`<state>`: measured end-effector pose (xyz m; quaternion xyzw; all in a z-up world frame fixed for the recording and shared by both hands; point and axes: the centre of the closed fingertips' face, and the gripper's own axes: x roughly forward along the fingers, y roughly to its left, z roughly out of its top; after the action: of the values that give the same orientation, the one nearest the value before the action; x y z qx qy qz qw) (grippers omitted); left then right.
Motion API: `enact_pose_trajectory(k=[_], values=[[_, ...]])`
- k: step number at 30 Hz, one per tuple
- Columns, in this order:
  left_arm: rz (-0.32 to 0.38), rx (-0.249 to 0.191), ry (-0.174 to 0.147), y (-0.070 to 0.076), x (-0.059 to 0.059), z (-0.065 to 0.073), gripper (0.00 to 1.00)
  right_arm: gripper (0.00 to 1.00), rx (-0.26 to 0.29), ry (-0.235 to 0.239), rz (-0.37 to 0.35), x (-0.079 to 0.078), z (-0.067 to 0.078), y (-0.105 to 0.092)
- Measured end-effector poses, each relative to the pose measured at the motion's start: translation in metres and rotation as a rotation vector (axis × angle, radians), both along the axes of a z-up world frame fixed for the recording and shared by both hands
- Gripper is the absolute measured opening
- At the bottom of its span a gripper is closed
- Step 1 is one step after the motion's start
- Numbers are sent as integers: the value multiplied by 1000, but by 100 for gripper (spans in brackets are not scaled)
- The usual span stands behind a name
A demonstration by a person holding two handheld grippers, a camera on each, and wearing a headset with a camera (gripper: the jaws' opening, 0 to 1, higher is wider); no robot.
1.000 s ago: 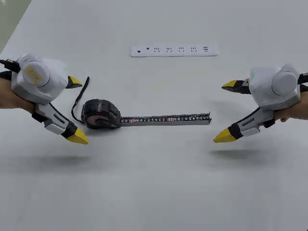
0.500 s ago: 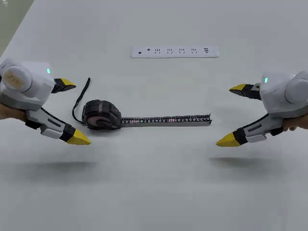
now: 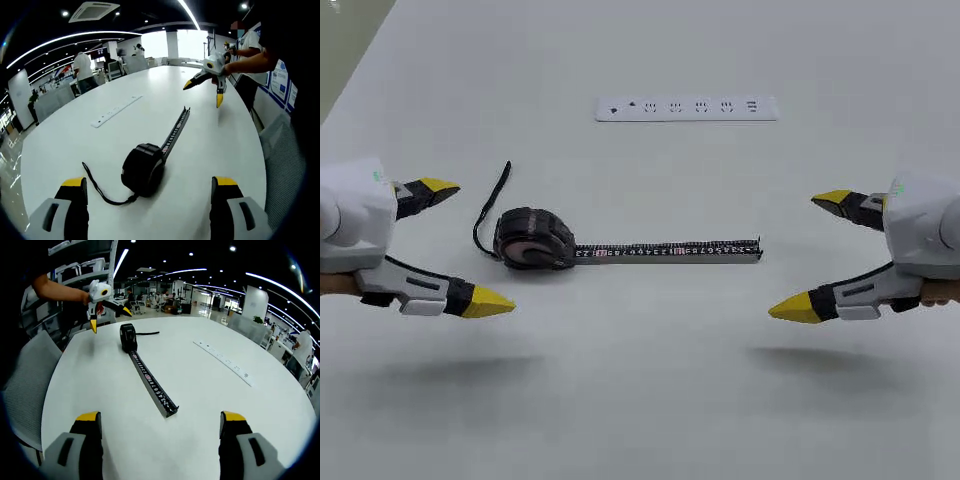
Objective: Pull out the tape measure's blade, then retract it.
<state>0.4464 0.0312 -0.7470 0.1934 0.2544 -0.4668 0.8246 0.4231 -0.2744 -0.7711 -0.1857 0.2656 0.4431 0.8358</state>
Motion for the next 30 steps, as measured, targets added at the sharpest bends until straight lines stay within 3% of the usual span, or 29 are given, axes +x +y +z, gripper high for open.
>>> enact_pose_trajectory(k=[11,23,30], values=[[107,-92,-18,-7,-32,0,100,99,45,-20,-79,-22,6,6],[256,-158,-40,-6,-56,3,100,98,95,-38,-174,-41,10,17],[304,-169,-47,-12,-65,0,100,98,132,-40,-240,-51,11,22]])
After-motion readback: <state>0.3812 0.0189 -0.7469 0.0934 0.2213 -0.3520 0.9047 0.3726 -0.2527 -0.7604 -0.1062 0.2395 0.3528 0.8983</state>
